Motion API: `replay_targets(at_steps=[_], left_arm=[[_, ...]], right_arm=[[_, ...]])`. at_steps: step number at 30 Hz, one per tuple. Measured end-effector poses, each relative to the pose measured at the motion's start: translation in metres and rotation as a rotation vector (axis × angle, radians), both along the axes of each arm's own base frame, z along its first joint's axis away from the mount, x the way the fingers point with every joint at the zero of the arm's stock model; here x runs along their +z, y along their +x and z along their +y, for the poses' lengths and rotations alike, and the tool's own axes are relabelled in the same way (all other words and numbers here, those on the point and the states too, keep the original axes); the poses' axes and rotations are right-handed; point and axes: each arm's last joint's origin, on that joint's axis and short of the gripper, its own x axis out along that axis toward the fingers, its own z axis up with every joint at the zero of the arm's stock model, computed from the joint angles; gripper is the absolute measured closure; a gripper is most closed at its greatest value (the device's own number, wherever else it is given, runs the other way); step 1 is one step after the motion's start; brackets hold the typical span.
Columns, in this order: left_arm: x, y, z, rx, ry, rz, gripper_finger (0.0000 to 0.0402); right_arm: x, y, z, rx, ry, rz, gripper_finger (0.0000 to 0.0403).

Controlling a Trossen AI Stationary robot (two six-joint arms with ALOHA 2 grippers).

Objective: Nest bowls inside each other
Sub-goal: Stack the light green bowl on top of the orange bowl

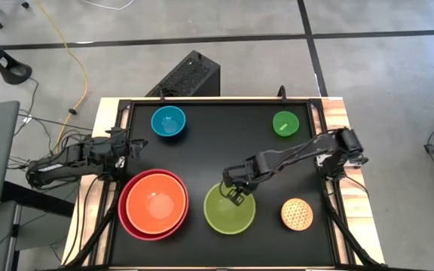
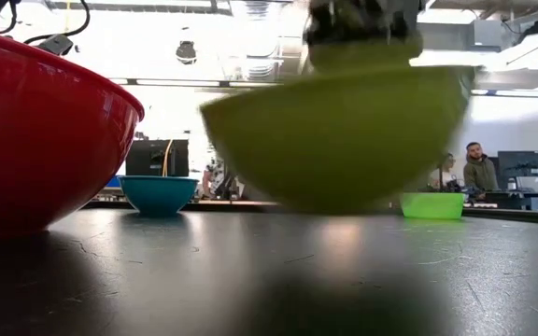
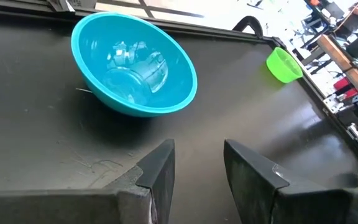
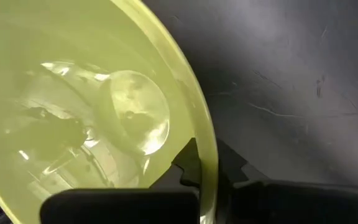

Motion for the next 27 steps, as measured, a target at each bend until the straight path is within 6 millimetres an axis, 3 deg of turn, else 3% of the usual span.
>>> replay_targets(at_steps=[5, 10, 13, 21, 27], left_arm=[[0.000, 0.000, 0.001, 0.042, -0.014, -0.019, 0.0274], [0.000, -0.001, 0.001, 0.054, -0.015, -0.022, 0.0274], [0.000, -0.001, 0.001, 0.054, -0.015, -0.021, 0.0274], [0.002, 0.000, 0.002, 0.075, -0.016, -0.053, 0.0274], [0.006, 0.001, 0.002, 0.060, 0.028, -0.061, 0.0274]], right_arm=[[0.050, -0.007, -0.003, -0.011, -0.016, -0.168, 0.0382], [0.095, 0.007, -0.003, -0.031, -0.046, -0.447, 0.0382], [0.107, 0.028, -0.003, -0.013, -0.066, -0.599, 0.0382], [0.100, 0.101, -0.003, 0.006, -0.077, -0.749, 0.0383], [0.071, 0.156, 0.000, 0.050, -0.020, -0.738, 0.0383]])
